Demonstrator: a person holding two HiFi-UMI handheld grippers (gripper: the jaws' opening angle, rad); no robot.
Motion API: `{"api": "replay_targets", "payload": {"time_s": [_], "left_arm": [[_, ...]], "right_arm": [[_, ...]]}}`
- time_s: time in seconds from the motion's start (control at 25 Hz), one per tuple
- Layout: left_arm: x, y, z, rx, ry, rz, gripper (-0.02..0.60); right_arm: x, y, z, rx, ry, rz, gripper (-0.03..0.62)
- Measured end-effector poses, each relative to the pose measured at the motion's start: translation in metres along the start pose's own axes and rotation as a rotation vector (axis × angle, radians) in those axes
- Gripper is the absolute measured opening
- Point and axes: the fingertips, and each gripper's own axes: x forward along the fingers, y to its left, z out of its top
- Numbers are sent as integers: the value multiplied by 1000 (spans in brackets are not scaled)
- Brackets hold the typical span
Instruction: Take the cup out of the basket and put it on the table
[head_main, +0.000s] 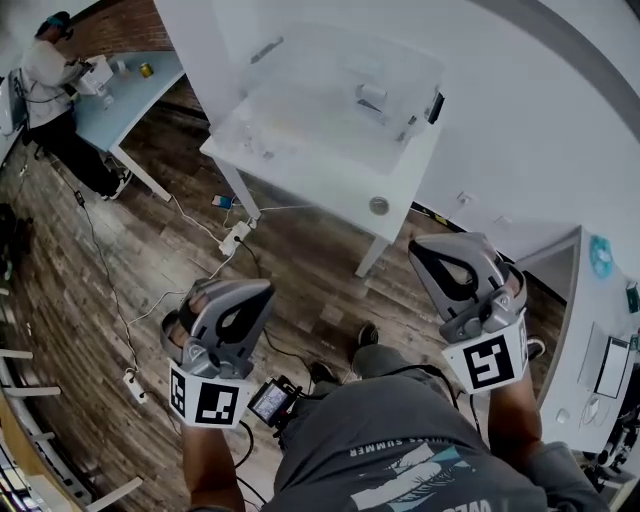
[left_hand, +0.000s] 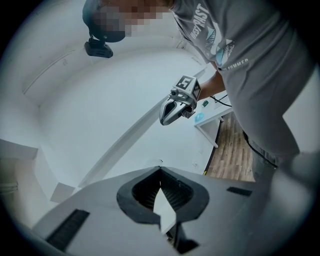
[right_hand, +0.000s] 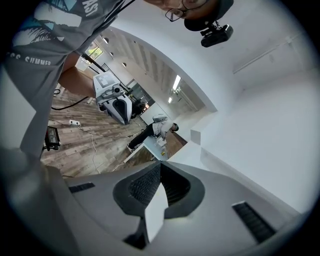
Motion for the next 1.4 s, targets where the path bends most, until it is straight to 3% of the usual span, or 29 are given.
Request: {"api": "replay_targets", "payload": {"time_s": [0.48,0.76,1.0,1.28,1.4], "left_arm": [[92,33,9,14,118,4,9],[123,38,-5,7,161,-43,9],[145,63,-36,9,109,-58,9],[165,108,-61,-19,-39,-34,9],[175,118,-77,-19,-62,-47,9]], "right_arm": [[39,-73,-73,64,-130,22,11],[63,-89,-110,117,-124,38,11],[100,-98,-119,105,-60,28,11],[133,-124,-109,41,16,-22,11],[146,-130,-108,34,38,-32,11]]}}
